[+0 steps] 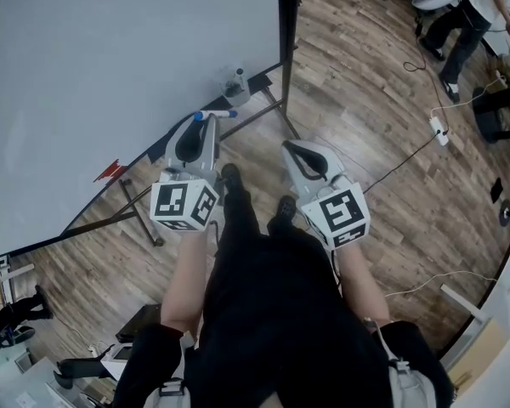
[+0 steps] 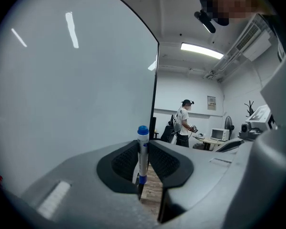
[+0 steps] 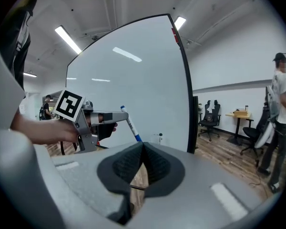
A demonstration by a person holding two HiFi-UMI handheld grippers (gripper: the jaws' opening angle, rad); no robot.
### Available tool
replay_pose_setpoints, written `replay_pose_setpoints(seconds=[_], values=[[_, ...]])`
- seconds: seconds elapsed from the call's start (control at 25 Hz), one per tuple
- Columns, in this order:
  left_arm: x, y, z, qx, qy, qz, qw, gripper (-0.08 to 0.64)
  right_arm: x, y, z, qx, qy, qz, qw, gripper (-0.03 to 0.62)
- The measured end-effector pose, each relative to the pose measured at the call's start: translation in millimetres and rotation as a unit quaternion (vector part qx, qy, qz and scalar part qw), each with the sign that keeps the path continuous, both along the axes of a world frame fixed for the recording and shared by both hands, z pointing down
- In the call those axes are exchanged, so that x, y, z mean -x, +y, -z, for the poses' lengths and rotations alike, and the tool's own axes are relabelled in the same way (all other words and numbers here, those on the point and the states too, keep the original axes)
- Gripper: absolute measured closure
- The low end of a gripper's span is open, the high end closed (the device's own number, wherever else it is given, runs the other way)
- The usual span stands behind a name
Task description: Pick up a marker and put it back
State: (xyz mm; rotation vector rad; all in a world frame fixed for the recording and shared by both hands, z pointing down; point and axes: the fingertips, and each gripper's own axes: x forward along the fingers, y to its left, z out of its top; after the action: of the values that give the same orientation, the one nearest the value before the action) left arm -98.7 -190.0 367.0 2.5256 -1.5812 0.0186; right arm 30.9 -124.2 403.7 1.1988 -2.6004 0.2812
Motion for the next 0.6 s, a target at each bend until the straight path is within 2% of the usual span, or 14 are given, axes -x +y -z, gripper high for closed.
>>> replay_pose_setpoints(seconds=[0.2, 0.32, 0.6], values=[[5, -25, -2, -0.010, -0.016, -0.017, 0.9997, 0.483, 5, -12, 4, -0.003, -0.012, -0.028, 1.000, 0.592], [1, -49, -11, -0.011, -0.041, -0.037, 0.9984, 0.483, 4, -22, 9, -0.005, -0.015, -0.048, 0.999, 0.592], [-5, -85, -53, 0.029, -0.092, -0.085, 0.9918, 0.483, 9, -36, 18, 0.001, -0.019, -0.098, 0.995, 0.592]])
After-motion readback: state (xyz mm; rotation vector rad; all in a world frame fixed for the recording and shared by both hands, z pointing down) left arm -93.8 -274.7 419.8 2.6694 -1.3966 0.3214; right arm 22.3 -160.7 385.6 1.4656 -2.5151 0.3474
